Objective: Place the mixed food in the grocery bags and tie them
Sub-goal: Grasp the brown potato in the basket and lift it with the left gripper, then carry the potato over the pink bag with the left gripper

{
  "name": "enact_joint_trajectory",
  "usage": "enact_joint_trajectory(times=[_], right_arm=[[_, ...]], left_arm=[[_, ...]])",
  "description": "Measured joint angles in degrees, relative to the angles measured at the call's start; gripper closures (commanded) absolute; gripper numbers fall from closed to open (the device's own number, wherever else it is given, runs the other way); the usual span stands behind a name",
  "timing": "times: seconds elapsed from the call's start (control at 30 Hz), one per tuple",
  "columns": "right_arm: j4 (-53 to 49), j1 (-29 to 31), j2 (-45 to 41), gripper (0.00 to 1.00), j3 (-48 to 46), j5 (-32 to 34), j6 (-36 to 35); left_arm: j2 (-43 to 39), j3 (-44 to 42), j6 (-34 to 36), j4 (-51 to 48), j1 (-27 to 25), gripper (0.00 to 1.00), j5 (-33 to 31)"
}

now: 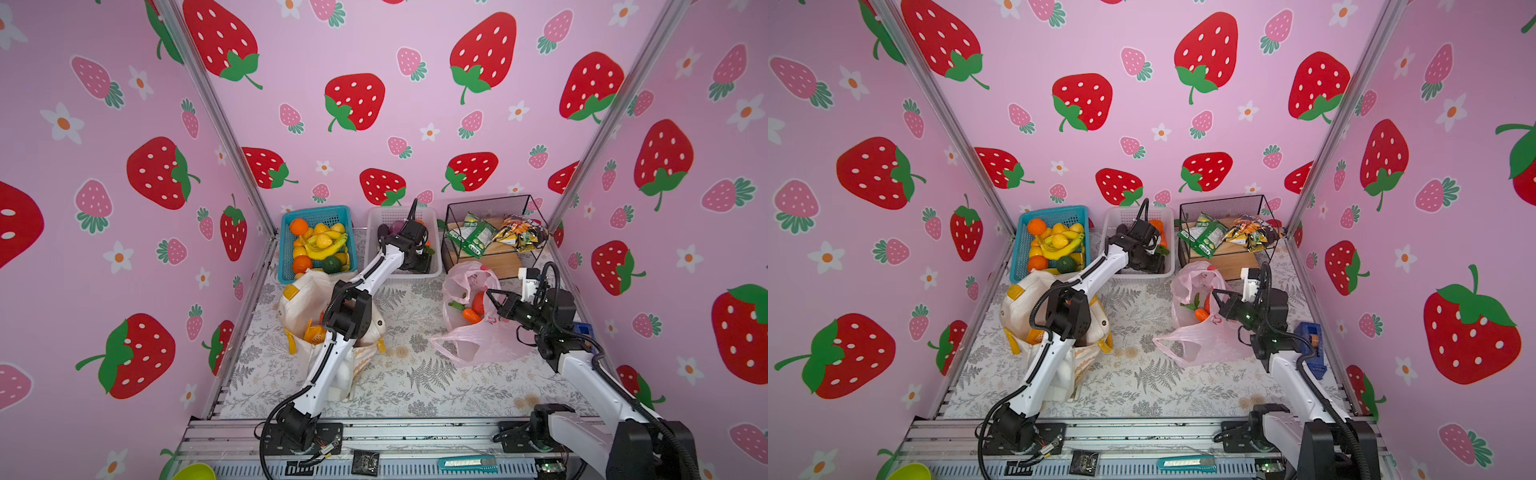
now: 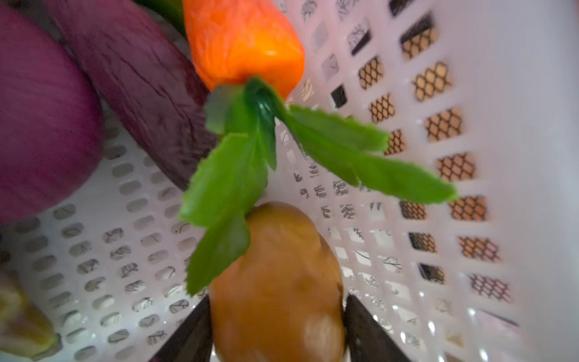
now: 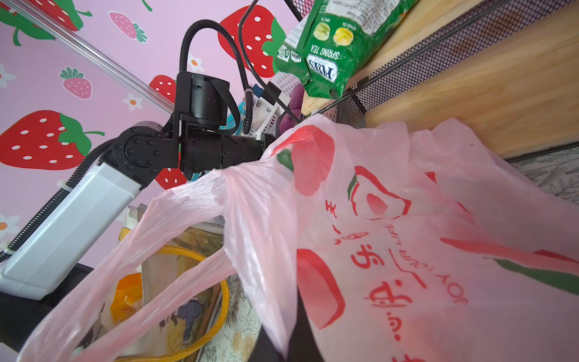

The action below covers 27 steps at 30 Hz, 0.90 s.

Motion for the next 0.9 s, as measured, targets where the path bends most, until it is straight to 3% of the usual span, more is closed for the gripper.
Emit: enact_joint_trajectory(times=[0.2,0.43,0.73,0.9], right_arm=[[0.63,0.00,0.50,1.00,-0.13,-0.09,0.55],[0.63,0.00,0.48,1.00,-0.13,-0.09,1.01],[0.63,0.55,0.48,1.00,-0.11,-0.02,1.44],[0.28,1.09,0.48,1.00,0.26,0.33,1.40]], left_arm=[[-0.09,0.22,0.35,-0.26,0.07,0.63,0.02],[-6.36,-3.52,0.31,0.85,0.76,0.68,-0.02],[-25.53,-19.30,0.00,7.98,1.62,0.71,-1.88],[-37.99,-34.67,-1.77,15.13,0.90,0.71,1.01]])
